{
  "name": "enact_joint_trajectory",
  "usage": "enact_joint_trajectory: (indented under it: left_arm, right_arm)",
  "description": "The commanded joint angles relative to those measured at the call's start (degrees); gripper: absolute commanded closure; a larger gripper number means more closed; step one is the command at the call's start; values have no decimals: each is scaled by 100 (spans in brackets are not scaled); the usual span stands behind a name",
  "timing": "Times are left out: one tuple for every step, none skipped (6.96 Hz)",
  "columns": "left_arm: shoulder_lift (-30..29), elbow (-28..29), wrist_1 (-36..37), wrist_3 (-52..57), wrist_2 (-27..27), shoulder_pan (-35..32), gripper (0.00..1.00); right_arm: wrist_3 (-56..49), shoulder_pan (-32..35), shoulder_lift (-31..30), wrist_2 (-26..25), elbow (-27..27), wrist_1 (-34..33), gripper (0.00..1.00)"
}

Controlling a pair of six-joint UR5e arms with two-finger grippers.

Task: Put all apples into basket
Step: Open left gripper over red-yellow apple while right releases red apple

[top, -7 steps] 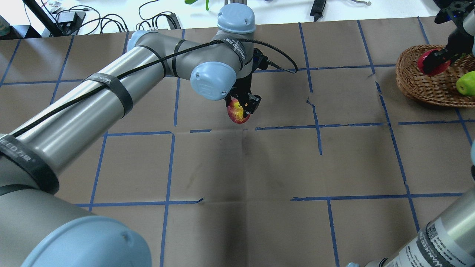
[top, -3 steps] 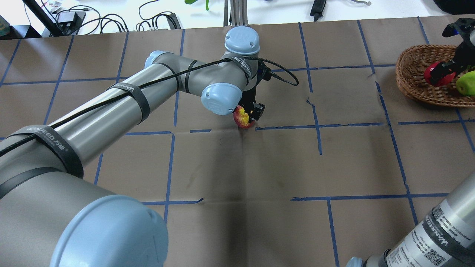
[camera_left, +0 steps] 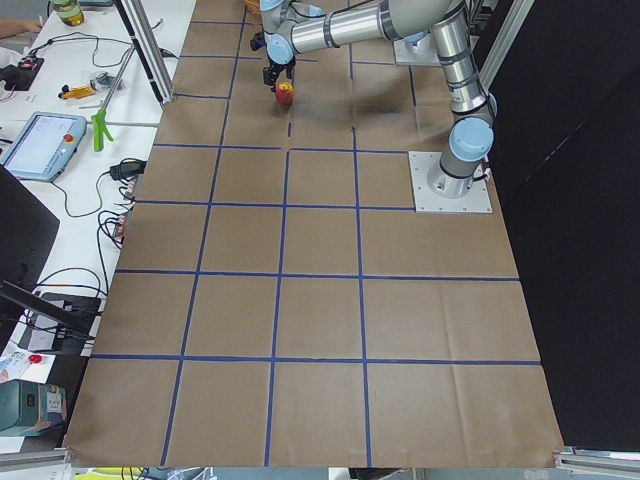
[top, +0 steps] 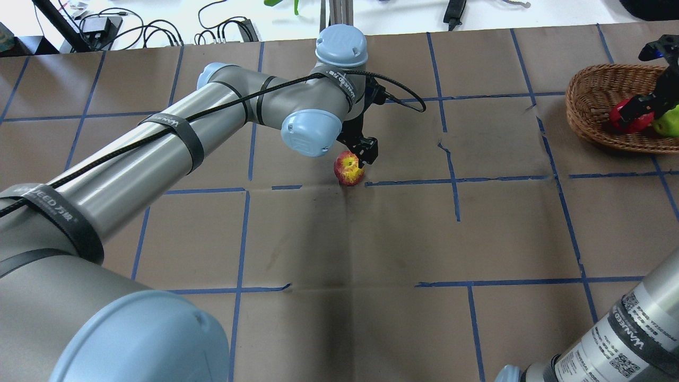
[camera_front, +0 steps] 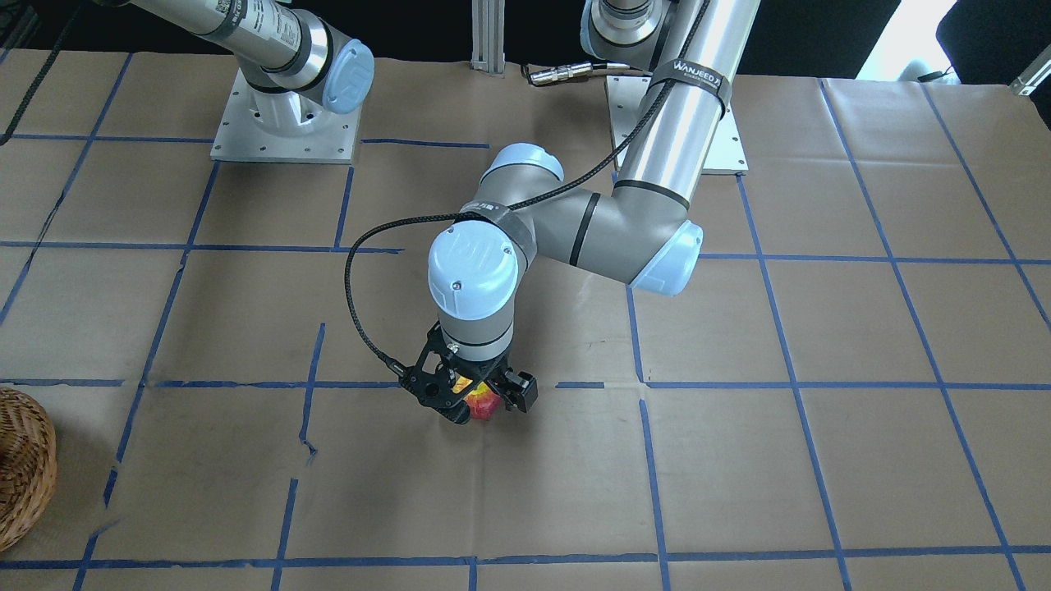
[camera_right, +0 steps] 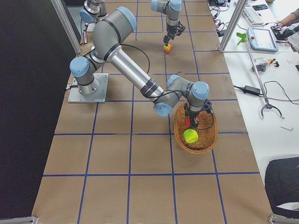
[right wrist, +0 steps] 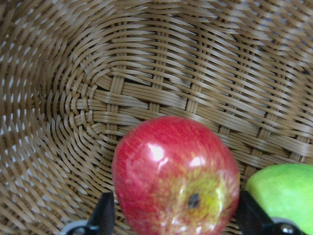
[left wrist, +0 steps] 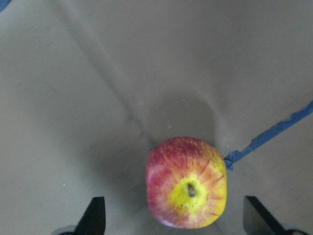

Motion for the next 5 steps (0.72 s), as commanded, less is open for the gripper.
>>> enact_joint_trajectory:
  left_arm:
    - [1116, 166, -953, 60, 4, 760, 2]
    - [1689, 166, -1429, 147, 13, 1418, 2]
    - [2199, 62, -2043, 235, 4, 2060, 2]
    - [2622, -96, -2580, 123, -5, 2388, 2]
    - [3061, -393, -2838, -435, 13, 2505, 2]
  right_arm:
    - [48, 82, -386, -48, -2, 427, 4]
    - [126, 369, -676, -66, -2, 779, 4]
    - [353, 833, -870, -74, 15, 913, 4]
    - [1147, 1299, -1029, -5, 76, 1106, 5]
    - [2460, 2017, -1231, -22, 146, 1125, 5]
